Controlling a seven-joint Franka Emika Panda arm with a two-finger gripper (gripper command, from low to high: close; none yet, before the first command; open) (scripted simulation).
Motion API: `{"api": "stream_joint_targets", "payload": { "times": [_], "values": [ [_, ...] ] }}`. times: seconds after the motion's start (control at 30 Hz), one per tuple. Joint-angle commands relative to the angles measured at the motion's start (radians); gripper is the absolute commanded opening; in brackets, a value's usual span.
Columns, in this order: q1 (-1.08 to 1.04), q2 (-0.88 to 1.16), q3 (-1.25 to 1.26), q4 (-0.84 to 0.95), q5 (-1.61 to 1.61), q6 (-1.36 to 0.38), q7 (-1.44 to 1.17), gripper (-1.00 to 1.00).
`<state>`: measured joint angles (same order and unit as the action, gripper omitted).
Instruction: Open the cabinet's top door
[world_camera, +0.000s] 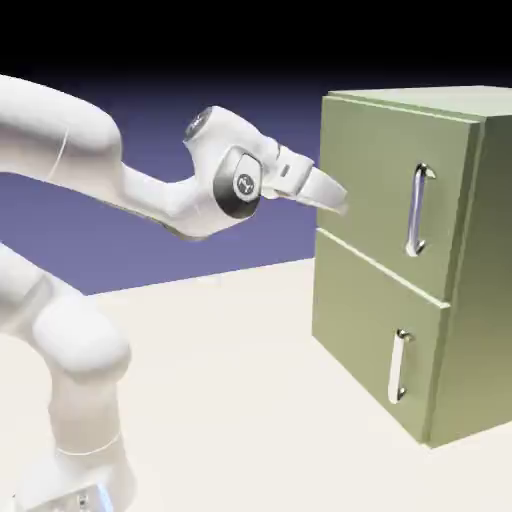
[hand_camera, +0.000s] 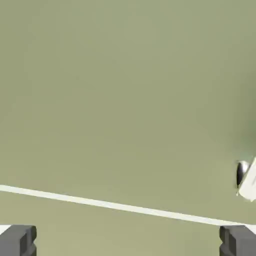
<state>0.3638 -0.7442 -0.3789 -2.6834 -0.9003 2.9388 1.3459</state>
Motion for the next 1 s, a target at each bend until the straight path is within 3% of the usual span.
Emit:
{"api": "stream_joint_targets", "payload": {
  "times": [0.0, 0.97],
  "values": [
    [0.017, -0.008, -0.018, 0.006, -0.044, -0.005, 0.029, 1.00],
    [0.510, -0.253, -0.549, 0.184, -1.305, -0.142, 0.877, 1.00]
  ]
}}
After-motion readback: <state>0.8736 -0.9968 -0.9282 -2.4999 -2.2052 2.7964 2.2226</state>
